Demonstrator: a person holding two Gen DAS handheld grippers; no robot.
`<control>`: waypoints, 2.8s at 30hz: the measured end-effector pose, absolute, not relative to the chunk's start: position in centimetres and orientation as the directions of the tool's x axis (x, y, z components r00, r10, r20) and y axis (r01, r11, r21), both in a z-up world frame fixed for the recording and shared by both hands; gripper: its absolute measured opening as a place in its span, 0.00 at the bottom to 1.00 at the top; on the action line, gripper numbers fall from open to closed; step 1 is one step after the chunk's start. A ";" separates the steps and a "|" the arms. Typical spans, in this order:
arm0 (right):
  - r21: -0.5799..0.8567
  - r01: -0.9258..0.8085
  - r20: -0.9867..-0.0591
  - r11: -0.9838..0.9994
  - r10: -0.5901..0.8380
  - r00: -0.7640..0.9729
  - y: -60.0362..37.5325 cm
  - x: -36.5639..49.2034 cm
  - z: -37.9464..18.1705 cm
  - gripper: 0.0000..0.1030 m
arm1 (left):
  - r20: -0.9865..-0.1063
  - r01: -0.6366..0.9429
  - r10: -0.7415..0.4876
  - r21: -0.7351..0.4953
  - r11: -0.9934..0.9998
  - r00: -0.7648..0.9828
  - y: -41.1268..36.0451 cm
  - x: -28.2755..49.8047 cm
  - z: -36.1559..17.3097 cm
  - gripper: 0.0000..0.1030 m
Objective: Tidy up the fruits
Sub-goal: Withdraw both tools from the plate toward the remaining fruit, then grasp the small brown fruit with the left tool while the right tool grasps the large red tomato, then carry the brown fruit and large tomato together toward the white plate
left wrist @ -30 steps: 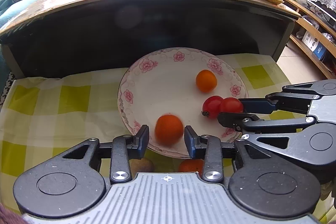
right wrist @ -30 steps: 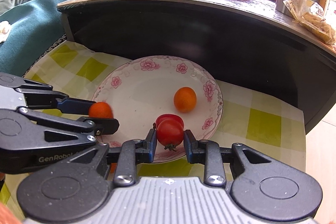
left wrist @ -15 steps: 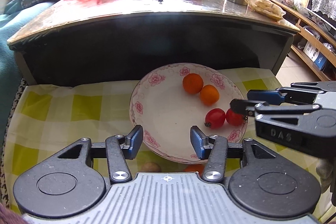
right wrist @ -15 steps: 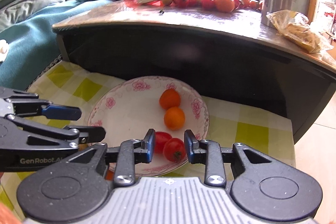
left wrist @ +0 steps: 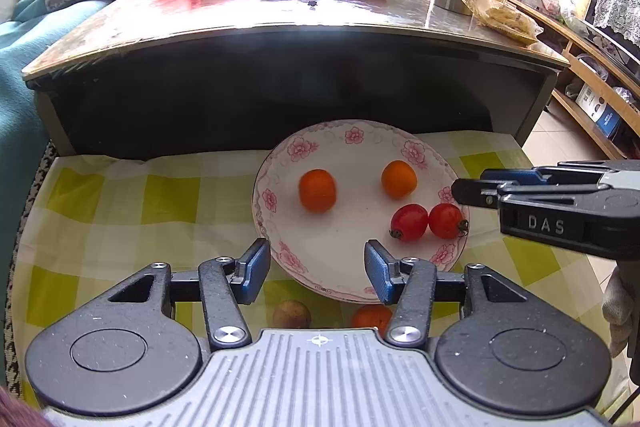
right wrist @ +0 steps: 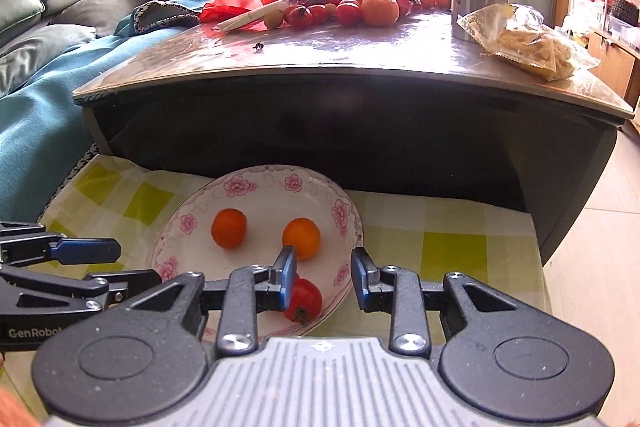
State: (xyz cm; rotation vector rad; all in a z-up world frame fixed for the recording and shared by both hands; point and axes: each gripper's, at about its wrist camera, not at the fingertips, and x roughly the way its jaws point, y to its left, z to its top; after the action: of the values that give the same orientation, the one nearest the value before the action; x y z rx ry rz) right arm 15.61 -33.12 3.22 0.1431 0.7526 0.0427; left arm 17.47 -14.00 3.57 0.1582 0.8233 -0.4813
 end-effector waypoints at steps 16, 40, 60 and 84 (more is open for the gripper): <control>0.140 -0.175 -0.700 0.975 0.223 0.679 -27.5 13.2 3.2 0.32 | -0.757 0.440 -0.309 -0.031 0.897 0.575 -10.7 15.2 3.4 0.61; 0.151 -0.295 -0.751 0.944 0.303 0.587 -23.6 11.5 0.9 0.36 | -0.838 0.440 -0.224 0.022 0.898 0.498 -7.2 10.5 -2.2 0.57; 0.103 -0.367 -0.751 0.925 0.314 0.581 -20.0 14.0 -1.7 0.51 | -0.834 0.476 -0.263 -0.001 0.880 0.484 -6.8 9.8 -2.2 0.39; 0.039 -0.253 -0.837 0.967 0.170 0.521 -24.9 5.3 -1.4 0.43 | -0.824 0.550 -0.309 0.004 0.835 0.476 -8.1 8.0 -2.4 0.45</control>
State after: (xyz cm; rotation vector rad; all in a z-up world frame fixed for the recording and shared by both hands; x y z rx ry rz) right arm 5.31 -24.91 -1.44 -0.0911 0.9917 0.2539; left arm 7.96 -8.11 -2.44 0.2851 0.9383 -0.5335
